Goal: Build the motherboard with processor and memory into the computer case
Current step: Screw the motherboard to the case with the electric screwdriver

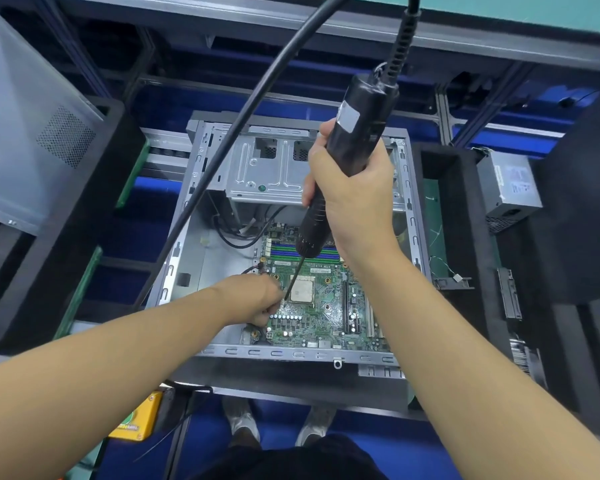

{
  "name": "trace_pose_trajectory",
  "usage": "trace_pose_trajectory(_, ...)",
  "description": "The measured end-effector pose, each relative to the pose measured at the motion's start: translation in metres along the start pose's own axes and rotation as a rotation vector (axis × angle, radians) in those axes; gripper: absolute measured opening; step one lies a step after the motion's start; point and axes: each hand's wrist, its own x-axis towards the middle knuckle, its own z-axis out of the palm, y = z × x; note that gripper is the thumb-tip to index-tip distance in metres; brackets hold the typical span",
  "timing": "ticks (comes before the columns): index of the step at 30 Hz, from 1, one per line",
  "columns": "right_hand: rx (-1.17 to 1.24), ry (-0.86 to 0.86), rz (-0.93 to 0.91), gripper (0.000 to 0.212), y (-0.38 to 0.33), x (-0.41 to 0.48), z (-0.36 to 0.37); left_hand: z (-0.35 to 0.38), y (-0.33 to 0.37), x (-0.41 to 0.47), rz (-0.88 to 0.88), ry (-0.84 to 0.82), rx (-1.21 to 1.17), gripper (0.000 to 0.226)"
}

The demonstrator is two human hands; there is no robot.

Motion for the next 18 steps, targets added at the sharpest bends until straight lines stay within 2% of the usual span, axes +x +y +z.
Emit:
trace_pose_trajectory(5, -0.015, -0.001, 0.0, 0.016, -0.002, -0.001, -0.001, -0.008, 0.002, -0.006, 0.018, 0.001, 0.11, 0.007)
trace_pose_trajectory(9, -0.035, 0.006, -0.003, 0.015, -0.005, -0.001, 0.0, -0.008, -0.002, -0.013, -0.018, 0.093, 0.015, 0.01)
trace_pose_trajectory(14, -0.024, 0.007, 0.004, 0.015, -0.006, -0.001, 0.002, -0.005, -0.011, -0.017, 0.046, 0.091, -0.103, 0.013)
trace_pose_trajectory(18, -0.015, 0.002, -0.007, 0.017, -0.005, 0.0, 0.0, 0.0, -0.013, -0.014, 0.017, 0.143, -0.19, 0.02)
